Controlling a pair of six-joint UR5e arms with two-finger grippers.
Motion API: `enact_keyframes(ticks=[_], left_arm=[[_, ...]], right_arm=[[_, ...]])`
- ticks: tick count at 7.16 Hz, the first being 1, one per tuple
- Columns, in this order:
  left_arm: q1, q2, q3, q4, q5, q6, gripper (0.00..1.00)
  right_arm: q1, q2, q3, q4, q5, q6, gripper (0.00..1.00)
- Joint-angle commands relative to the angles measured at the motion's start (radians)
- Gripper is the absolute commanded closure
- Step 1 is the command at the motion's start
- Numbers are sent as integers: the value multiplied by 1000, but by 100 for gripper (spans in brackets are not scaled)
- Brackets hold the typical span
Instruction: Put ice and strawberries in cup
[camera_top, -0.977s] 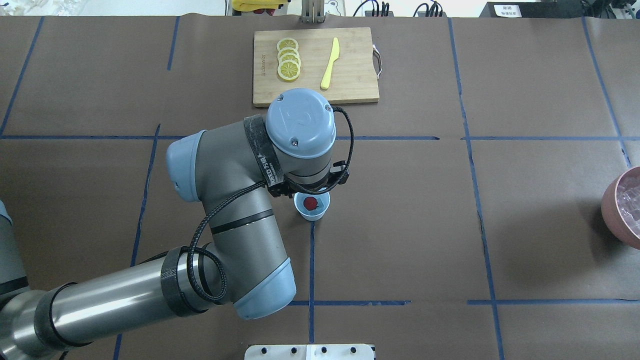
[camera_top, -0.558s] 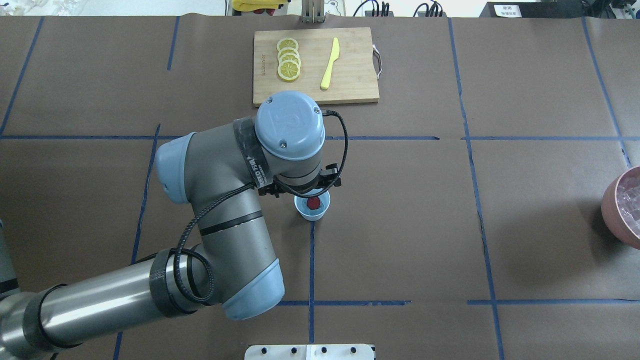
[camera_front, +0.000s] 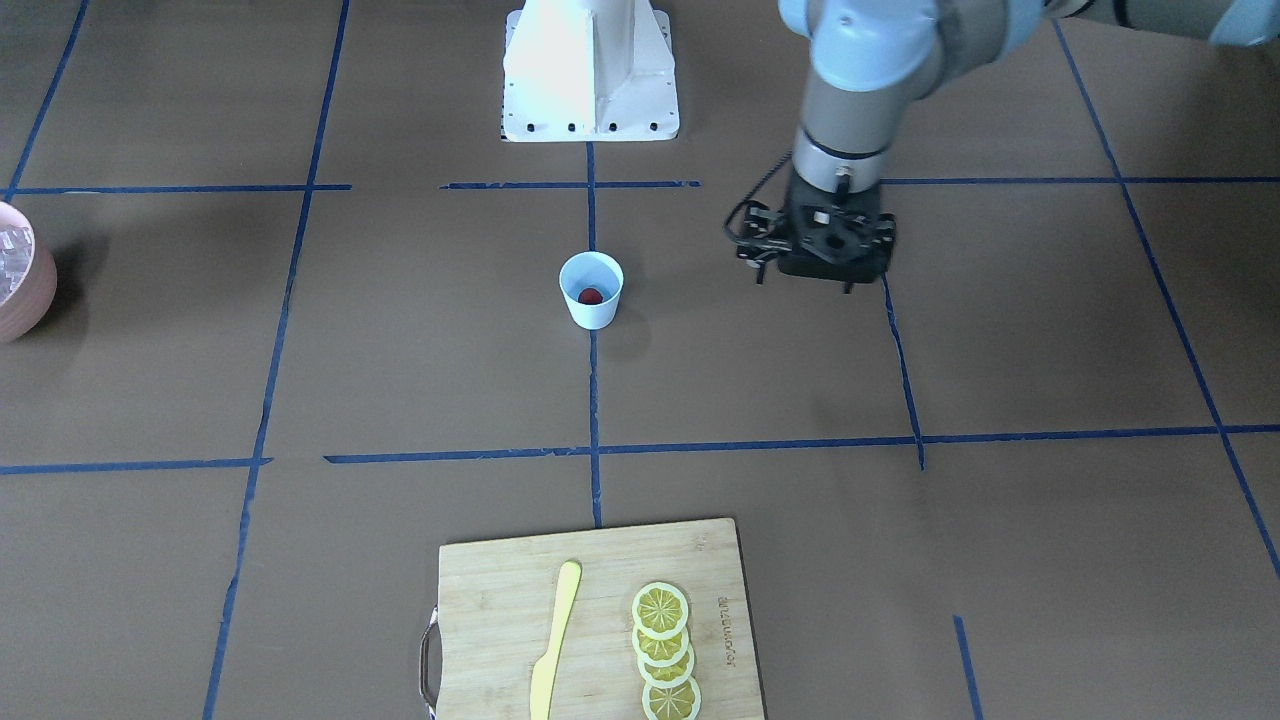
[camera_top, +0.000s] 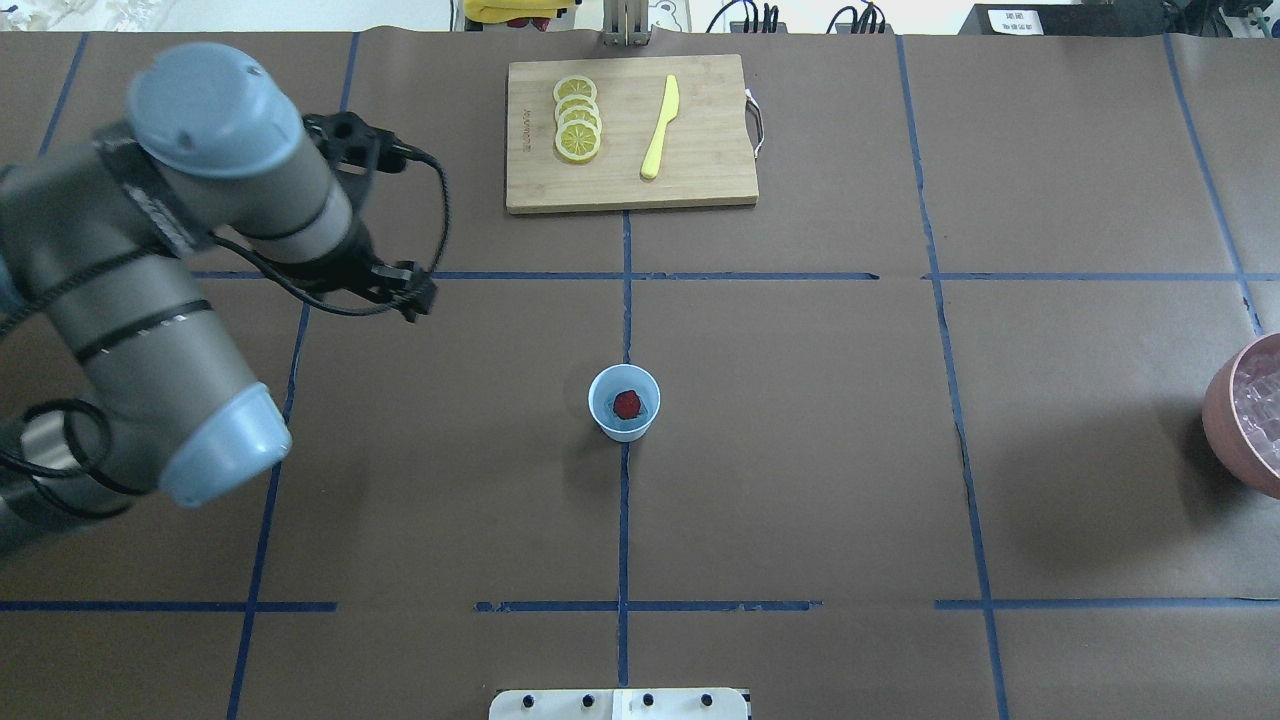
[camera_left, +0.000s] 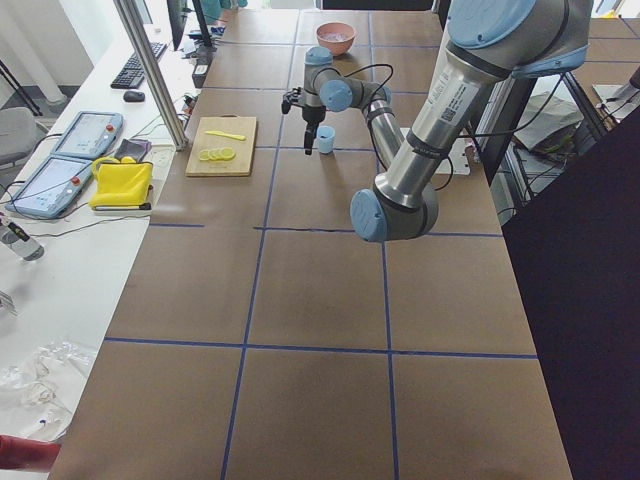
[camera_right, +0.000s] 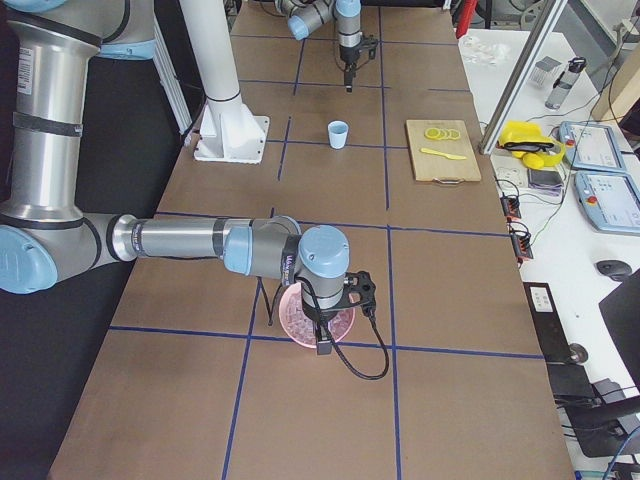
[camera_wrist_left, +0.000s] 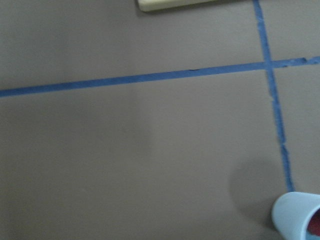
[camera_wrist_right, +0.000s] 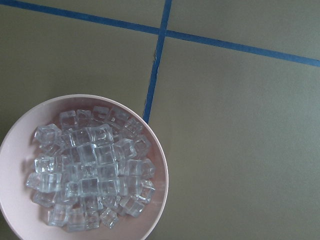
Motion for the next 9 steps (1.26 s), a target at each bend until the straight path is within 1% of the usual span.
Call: enact_keyframes(ticks=[1, 2, 3, 4, 5, 6, 7, 9], left_arm=[[-297, 195, -7, -1, -167, 433, 0], [-425, 286, 14, -1, -243, 616, 0], [-526, 350, 46, -3, -275, 758, 0], [-618, 391, 90, -3, -290, 862, 0], [-685, 420, 138, -3, -293, 930, 0], [-717, 454, 155, -3, -293, 926, 0], [-722, 469, 164, -1, -287, 922, 0], [-724, 474, 210, -3, -289, 920, 0]], right_arm=[[0, 2, 0, 0, 0, 0, 0], [-2, 3, -1, 0, 0, 0, 0], [-2, 5, -1, 0, 0, 0, 0], [-2, 5, -1, 0, 0, 0, 0], [-2, 5, 0, 0, 0, 0, 0], [-2, 5, 0, 0, 0, 0, 0], [-2, 5, 2, 0, 0, 0, 0], [-2, 6, 2, 0, 0, 0, 0]])
